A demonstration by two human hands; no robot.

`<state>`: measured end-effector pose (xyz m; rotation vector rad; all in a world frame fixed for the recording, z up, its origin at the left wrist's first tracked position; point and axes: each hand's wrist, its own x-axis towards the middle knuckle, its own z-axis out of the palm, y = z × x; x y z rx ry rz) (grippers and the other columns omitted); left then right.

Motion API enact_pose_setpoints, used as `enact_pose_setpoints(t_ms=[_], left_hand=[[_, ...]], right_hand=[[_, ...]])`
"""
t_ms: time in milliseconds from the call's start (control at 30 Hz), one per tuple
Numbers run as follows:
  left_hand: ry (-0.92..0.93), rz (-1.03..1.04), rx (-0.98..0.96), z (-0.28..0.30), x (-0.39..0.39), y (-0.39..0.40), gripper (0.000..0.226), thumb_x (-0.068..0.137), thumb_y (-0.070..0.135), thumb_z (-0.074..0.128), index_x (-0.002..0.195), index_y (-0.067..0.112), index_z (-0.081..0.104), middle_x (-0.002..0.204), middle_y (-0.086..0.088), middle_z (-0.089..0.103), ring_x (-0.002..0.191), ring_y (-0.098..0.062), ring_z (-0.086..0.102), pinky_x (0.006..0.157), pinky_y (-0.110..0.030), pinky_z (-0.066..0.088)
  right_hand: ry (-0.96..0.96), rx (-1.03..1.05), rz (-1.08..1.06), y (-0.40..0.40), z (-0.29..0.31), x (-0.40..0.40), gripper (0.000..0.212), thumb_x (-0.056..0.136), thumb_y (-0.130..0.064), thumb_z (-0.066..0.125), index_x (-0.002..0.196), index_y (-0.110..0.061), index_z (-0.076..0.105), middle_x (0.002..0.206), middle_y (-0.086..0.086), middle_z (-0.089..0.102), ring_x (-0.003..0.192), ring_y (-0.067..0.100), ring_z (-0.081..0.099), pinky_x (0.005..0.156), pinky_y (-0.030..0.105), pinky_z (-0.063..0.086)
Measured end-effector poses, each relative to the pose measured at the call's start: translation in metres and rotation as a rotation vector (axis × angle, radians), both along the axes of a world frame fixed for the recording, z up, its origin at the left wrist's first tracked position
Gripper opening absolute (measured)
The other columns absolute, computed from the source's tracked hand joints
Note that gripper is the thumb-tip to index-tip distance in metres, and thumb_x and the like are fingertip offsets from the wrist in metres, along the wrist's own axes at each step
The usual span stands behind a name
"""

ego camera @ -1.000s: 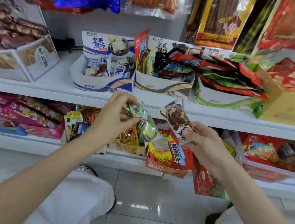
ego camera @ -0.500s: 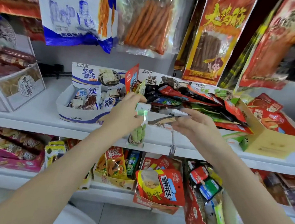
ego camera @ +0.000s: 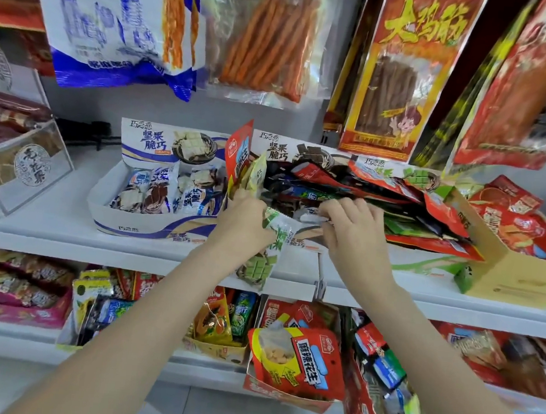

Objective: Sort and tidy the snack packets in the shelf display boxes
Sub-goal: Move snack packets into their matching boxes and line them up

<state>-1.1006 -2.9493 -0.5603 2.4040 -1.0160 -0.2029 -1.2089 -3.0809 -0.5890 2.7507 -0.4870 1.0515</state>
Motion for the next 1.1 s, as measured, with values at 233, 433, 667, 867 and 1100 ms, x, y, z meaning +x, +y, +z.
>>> enact_pose_setpoints(t_ms=[233,433,667,867,1100], left_hand=[[0.028,-0.031,-0.021,-0.006,0.0,0.002,0.027,0.081,0.008,0.06,0.063,0.007,0.04,0.099,-0.007,0.036,0.078,-0.022,0.043,0.066,-0.029,0.033],[0.475,0.077,-0.452,0.002,-0.016,0.002,0.016,0.084,0.005,0.058,0.09,0.019,0.063,0.093,0.0,0.057,0.084,-0.017,0.055,0.076,-0.034,0.049],[0.69,-0.044,-0.541,0.0,-0.055,-0.042,0.014,0.085,0.005,0.059,0.095,0.014,0.062,0.095,-0.004,0.058,0.075,-0.012,0.058,0.071,-0.021,0.054],[-0.046,-0.355,-0.236,-0.003,-0.068,-0.083,0.035,0.085,0.015,0.063,0.118,0.024,0.057,0.116,0.005,0.041,0.083,-0.007,0.051,0.072,-0.015,0.035],[-0.361,-0.284,-0.226,0.014,-0.062,-0.109,0.016,0.094,0.023,0.048,0.102,0.016,0.06,0.097,-0.004,0.066,0.09,-0.024,0.061,0.077,-0.033,0.047]], right_hand=[[0.453,0.281,-0.05,-0.001,0.01,0.003,0.027,0.091,-0.007,0.038,0.109,-0.011,0.057,0.101,0.006,0.059,0.111,0.027,0.05,0.106,0.039,0.024],[0.001,0.939,0.323,0.03,0.005,-0.045,0.035,0.091,-0.03,0.052,0.125,-0.031,0.045,0.117,-0.011,0.057,0.103,-0.001,0.054,0.086,0.012,0.041],[-0.307,1.112,0.247,0.02,0.001,-0.099,0.03,0.086,-0.017,0.062,0.099,-0.041,0.05,0.093,0.002,0.066,0.064,0.015,0.061,0.055,0.03,0.047],[-0.296,1.294,0.178,-0.019,0.017,-0.17,0.016,0.085,-0.017,0.06,0.097,-0.022,0.07,0.054,-0.006,0.051,0.046,0.017,0.028,0.046,0.016,0.029],[-0.28,1.402,0.245,-0.033,0.032,-0.183,0.028,0.082,-0.024,0.058,0.108,-0.031,0.065,0.09,-0.011,0.072,0.079,0.008,0.069,0.069,0.011,0.051]])
